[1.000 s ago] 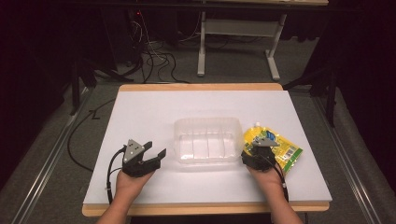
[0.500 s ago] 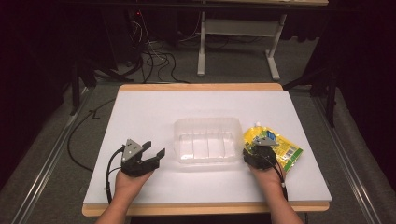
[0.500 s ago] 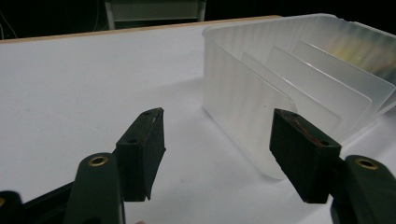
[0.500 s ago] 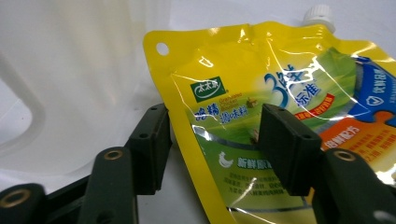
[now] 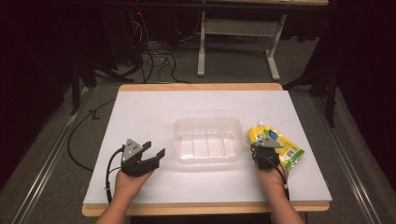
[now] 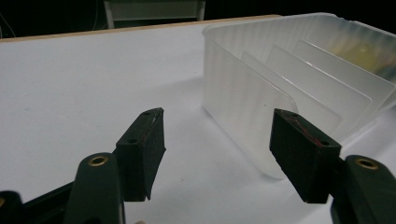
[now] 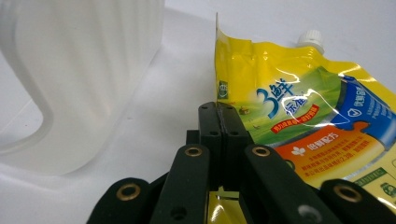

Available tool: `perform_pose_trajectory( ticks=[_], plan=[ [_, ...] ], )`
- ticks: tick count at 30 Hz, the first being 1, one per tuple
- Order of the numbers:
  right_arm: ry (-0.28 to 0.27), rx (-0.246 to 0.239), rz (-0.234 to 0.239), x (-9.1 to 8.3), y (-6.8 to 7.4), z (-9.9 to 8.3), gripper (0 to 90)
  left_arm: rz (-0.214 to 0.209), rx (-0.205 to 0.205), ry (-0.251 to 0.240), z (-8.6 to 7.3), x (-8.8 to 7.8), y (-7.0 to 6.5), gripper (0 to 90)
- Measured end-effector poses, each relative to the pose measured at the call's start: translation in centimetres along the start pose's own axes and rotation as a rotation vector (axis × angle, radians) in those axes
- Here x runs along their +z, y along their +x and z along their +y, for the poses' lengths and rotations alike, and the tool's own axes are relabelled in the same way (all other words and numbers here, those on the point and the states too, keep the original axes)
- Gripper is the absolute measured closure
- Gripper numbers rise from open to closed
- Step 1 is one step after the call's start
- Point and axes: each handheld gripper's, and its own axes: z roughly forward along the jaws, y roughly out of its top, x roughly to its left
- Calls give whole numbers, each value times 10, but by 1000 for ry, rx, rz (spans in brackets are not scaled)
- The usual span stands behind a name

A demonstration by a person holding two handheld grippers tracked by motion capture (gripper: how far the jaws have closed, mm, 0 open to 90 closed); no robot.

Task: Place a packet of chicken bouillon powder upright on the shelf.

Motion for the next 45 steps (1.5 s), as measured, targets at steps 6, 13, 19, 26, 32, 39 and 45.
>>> perform_pose_trajectory(
  ticks=[6, 13, 19, 26, 32, 39, 45],
  plan=[
    [8, -1, 18, -12, -6, -7, 900, -1, 3, 1, 0, 0, 1, 360],
    [21, -27, 24, -28, -9, -19, 895, -11, -5, -3, 2, 1, 0, 360],
    [32, -32, 2, -14, -1, -12, 802, -14, 3, -4, 1, 0, 0, 360],
    [47, -56, -43, 1, 10, -4, 642, -8, -4, -3, 1, -3, 3, 360],
    [62, -62, -53, 14, 16, 4, 490, -12, -2, -4, 1, -3, 2, 360],
    [60, -4, -35, 21, 8, 7, 541, -15, -1, -3, 1, -3, 2, 361],
    [36, 20, -13, 16, 4, 5, 736, -16, -5, -5, 1, -3, 3, 361]
  ],
)
